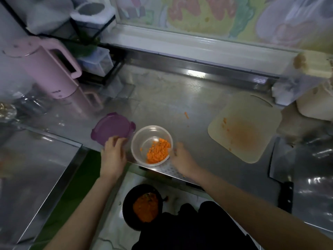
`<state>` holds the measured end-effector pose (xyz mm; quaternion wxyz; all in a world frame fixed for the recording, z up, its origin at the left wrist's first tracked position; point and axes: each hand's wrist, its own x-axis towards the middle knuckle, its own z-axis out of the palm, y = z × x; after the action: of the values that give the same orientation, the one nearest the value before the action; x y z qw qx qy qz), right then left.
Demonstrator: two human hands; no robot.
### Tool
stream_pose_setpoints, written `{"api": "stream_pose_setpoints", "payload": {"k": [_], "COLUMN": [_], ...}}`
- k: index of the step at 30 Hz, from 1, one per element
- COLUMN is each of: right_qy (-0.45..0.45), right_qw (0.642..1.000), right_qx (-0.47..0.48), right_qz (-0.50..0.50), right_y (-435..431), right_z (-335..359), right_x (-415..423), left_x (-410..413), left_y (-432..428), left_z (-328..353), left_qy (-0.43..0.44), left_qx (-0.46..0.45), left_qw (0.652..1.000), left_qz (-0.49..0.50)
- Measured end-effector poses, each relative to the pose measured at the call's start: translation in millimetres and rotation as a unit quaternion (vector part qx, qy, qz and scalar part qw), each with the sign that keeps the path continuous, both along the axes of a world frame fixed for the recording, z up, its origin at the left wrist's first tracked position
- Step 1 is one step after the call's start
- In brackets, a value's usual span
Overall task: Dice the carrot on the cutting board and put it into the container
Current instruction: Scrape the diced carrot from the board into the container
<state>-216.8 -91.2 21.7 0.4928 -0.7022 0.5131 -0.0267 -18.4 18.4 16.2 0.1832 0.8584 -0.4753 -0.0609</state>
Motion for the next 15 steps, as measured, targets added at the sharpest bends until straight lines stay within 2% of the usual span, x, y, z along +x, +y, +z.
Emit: {"api": "stream_pose_setpoints", "payload": {"k": [3,6,9,15], "right_qy": [-0.009,-0.002,-0.015,-0.038], "right_qw": [0.999,0.998,0.996,0.993], "right_qx": [0.034,0.052,0.069,0.080], "right_qz": [-0.027,-0.044,-0.051,-0.076], "right_y": [1.1,-6.3,-13.9,-15.7], "right_z": [-11.9,-37.2,-45.1,-8.7], "right_x": [14.9,19.7,19.5,12.0], "left_x": [10.9,14.1,10.0,-5.1], "left_y": [11.1,11.3,5.4,13.7], "left_z": [-17.2,-26.8,-23.3,-29.8], "left_qy": [0.032,0.047,0.025,-0.109], "left_qx": [0.121,0.192,0.195,0.193], "left_qw": [0.992,0.980,0.980,0.974], "left_qz": [0.024,0.012,0.004,-0.051]}}
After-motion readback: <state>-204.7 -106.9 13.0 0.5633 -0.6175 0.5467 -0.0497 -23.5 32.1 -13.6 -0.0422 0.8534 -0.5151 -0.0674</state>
